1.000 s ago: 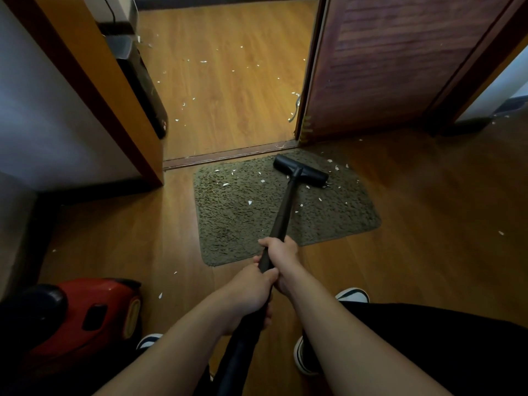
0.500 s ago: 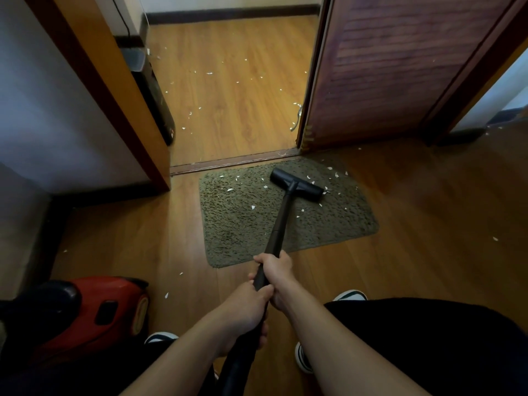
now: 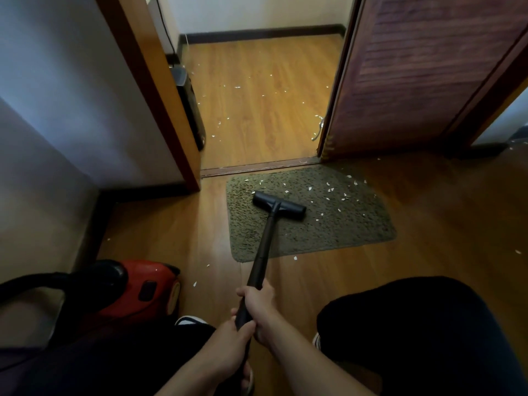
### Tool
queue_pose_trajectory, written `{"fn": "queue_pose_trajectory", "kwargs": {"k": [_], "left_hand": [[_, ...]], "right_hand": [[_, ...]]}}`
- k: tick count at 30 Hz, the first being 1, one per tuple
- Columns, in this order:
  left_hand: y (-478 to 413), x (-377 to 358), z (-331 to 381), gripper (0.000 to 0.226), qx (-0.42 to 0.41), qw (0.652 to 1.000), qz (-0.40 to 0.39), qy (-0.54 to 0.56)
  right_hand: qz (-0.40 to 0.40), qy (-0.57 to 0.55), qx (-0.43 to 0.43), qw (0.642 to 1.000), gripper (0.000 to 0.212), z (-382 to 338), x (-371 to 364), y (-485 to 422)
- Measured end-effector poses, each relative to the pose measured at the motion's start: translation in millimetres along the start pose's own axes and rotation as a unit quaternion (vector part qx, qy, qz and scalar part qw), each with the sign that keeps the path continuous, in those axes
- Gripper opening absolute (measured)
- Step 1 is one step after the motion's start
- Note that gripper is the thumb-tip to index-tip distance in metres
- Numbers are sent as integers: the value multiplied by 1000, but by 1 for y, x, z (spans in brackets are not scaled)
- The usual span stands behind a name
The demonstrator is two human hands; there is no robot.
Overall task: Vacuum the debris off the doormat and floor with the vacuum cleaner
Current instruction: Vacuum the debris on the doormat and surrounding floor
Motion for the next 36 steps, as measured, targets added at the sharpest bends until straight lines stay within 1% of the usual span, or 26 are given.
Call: {"fn": "queue_pose_trajectory", "kwargs": {"k": [2, 5, 7, 9, 12, 16, 21, 28, 30, 32, 36], "left_hand": [[7, 1, -8, 20, 6, 1000, 2, -7], [8, -1, -16, 28, 8, 1000, 8, -10], [4, -3, -16, 22, 17, 1000, 6, 7], [-4, -3, -14, 18, 33, 999, 7, 25], [-21, -3, -7, 29, 30, 999, -1, 32], [-35, -1, 10, 22, 18, 998, -3, 53], [-44, -3, 18, 23, 20, 998, -9, 64], [-20, -9, -4, 31, 30, 998, -20, 51], [-8, -9, -15, 28, 34, 998, -14, 44], [3, -7, -26, 23, 36, 999, -2, 38], [12, 2, -43, 33, 17, 999, 41, 1]], "right_hand": [[-7, -8, -9, 1000, 31, 8, -1, 8], [-14, -8, -12, 1000, 33, 14, 0, 9], [-13, -3, -4, 1000, 35, 10, 0, 8], [-12, -5, -1, 1000, 32, 2, 2, 4], [-9, -8, 3, 1000, 27, -14, 3, -7], [3, -3, 10, 1000, 31, -31, 1, -24], [6, -4, 17, 1000, 28, -41, 5, -32], [5, -2, 9, 1000, 21, -18, 9, -3], [0, 3, 7, 1000, 21, -8, 8, 8], [-6, 12, 2, 1000, 21, 5, 5, 18], [-25, 36, 7, 999, 29, 25, -7, 30]]}}
Point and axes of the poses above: each hand's wrist, its own y-axis away from the middle knuckle, its own x-axis out of the back of the hand, z = x × y, the point moved 6 cm from there along -y, towards the middle knuckle, and after that the axes turned 14 degrees about -y, right-handed, at the moved point
